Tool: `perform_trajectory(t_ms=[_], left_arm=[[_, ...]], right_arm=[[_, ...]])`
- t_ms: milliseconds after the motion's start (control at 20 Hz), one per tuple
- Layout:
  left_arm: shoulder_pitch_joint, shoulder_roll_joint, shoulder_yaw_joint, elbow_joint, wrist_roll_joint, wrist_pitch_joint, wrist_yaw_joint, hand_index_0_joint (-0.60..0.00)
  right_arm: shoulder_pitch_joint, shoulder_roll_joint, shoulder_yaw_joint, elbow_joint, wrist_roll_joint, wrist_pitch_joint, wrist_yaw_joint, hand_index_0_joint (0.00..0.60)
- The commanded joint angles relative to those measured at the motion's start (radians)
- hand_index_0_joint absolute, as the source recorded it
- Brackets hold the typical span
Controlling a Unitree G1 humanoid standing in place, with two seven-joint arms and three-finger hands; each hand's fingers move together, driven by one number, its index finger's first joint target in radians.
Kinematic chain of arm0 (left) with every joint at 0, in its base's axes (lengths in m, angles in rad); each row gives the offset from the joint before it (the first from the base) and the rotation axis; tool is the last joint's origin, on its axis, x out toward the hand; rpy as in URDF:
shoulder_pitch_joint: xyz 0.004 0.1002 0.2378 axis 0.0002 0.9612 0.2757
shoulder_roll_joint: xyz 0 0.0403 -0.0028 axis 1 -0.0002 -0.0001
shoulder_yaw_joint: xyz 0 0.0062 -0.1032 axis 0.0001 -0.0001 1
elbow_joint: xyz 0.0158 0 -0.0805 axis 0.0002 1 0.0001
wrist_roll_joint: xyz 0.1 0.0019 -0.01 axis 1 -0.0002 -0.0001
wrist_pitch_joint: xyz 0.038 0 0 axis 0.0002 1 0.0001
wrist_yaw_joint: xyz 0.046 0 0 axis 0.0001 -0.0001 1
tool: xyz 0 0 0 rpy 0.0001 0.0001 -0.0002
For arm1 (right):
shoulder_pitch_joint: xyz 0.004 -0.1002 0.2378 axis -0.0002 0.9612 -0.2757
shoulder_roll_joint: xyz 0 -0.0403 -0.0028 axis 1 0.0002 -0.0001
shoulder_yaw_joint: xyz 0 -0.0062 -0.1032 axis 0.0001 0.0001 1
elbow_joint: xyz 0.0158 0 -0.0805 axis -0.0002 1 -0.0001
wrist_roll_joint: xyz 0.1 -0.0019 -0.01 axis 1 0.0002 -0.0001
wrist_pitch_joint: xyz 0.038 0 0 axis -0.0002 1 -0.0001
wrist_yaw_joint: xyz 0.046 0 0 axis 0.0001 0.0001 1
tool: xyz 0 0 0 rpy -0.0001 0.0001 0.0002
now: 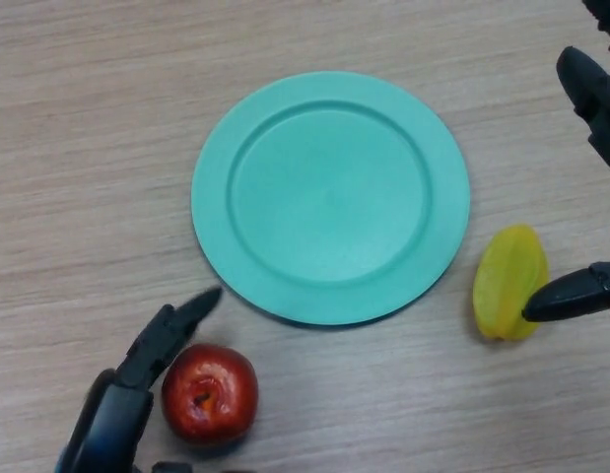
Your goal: Pick up the red apple and place it on the plate
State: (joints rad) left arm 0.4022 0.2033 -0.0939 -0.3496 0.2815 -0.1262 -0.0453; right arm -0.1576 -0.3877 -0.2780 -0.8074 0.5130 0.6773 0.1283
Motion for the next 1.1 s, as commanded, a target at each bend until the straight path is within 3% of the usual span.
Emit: perform_trajectory(t_ms=[50, 250, 350, 450, 600, 700, 800, 950, 1050, 1100], left_arm=[[0.008, 0.014, 0.016, -0.115, -0.066, 0.004, 0.035, -0.6], [-0.022, 0.032, -0.034, -0.297, -0.037, 0.181, -0.02, -0.6], [-0.105, 0.032, -0.055, -0.346, -0.003, 0.188, -0.021, -0.6], [-0.239, 0.015, -0.068, -0.351, 0.025, 0.28, -0.047, -0.6], [-0.482, -0.009, -0.101, -0.223, 0.042, 0.4, -0.12, -0.6], [-0.609, -0.012, -0.106, -0.101, -0.007, 0.407, -0.104, -0.6], [-0.689, -0.013, -0.107, 0.018, -0.076, 0.373, -0.068, -0.6], [-0.738, -0.013, -0.107, 0.165, -0.056, 0.257, -0.102, -0.6], [-0.745, -0.013, -0.106, 0.199, -0.054, 0.218, -0.1, -0.4], [-0.748, -0.013, -0.104, 0.223, -0.051, 0.192, -0.096, -0.251]], right_arm=[[-0.03, -0.041, -0.094, -0.041, 0.04, -0.124, -0.01, 0.0], [-0.022, -0.054, -0.119, -0.033, 0.054, -0.128, -0.016, 0.0], [-0.015, -0.059, -0.133, -0.035, 0.057, -0.13, -0.015, 0.0], [-0.014, -0.064, -0.143, -0.04, 0.055, -0.135, -0.017, 0.0], [-0.01, -0.068, -0.155, -0.05, 0.064, -0.135, -0.019, 0.0], [-0.009, -0.071, -0.161, -0.057, 0.064, -0.138, -0.023, 0.0], [-0.005, -0.074, -0.188, -0.069, 0.1, -0.12, -0.036, 0.0], [0.004, -0.09, -0.219, -0.065, 0.128, -0.128, -0.04, 0.0], [0.01, -0.089, -0.223, -0.062, 0.13, -0.136, -0.036, 0.0], [0.014, -0.089, -0.226, -0.057, 0.13, -0.143, -0.032, 0.0]])
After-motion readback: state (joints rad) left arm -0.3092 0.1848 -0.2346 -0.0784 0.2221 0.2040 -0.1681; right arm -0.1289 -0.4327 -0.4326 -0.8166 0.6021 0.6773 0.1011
